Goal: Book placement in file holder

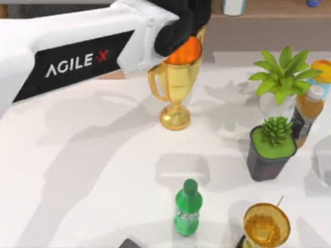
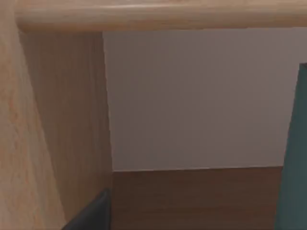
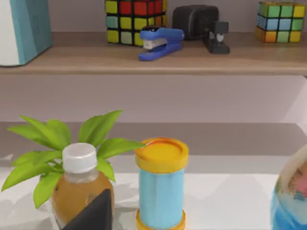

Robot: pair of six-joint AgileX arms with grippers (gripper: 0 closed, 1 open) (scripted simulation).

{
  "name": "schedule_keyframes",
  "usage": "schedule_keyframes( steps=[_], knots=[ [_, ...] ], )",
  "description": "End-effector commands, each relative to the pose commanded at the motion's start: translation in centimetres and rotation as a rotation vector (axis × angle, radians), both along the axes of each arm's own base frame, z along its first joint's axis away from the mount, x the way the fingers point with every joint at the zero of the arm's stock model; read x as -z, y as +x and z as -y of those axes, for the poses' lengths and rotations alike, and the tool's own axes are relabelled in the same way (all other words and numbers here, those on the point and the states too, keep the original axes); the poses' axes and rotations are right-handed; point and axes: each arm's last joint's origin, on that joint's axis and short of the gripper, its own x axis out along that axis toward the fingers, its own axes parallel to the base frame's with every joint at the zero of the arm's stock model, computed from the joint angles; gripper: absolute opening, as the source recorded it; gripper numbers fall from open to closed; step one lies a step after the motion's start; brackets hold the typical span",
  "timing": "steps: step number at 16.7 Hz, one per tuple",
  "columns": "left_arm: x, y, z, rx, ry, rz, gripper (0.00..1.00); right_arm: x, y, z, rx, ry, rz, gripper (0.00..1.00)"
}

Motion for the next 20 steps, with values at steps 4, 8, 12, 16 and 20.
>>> schedule_keyframes(
  steps=[4, 8, 12, 16, 20],
  knots=[
    [6.0, 2.1, 7.0, -0.025, -0.002, 0.009, 1.00, 0.0, 0.0, 0.0, 0.000, 0.000, 0.000, 1.00],
    [9.0, 2.6, 9.9, -0.045, -0.022, 0.029, 1.00, 0.0, 0.0, 0.0, 0.000, 0.000, 0.000, 1.00],
    [9.2, 2.7, 10.1, -0.046, -0.025, 0.031, 1.00, 0.0, 0.0, 0.0, 0.000, 0.000, 0.000, 1.00],
    [9.2, 3.0, 10.0, -0.047, -0.024, 0.030, 1.00, 0.0, 0.0, 0.0, 0.000, 0.000, 0.000, 1.00],
    [9.1, 4.1, 10.2, -0.046, -0.025, 0.031, 1.00, 0.0, 0.0, 0.0, 0.000, 0.000, 0.000, 1.00]
  ],
)
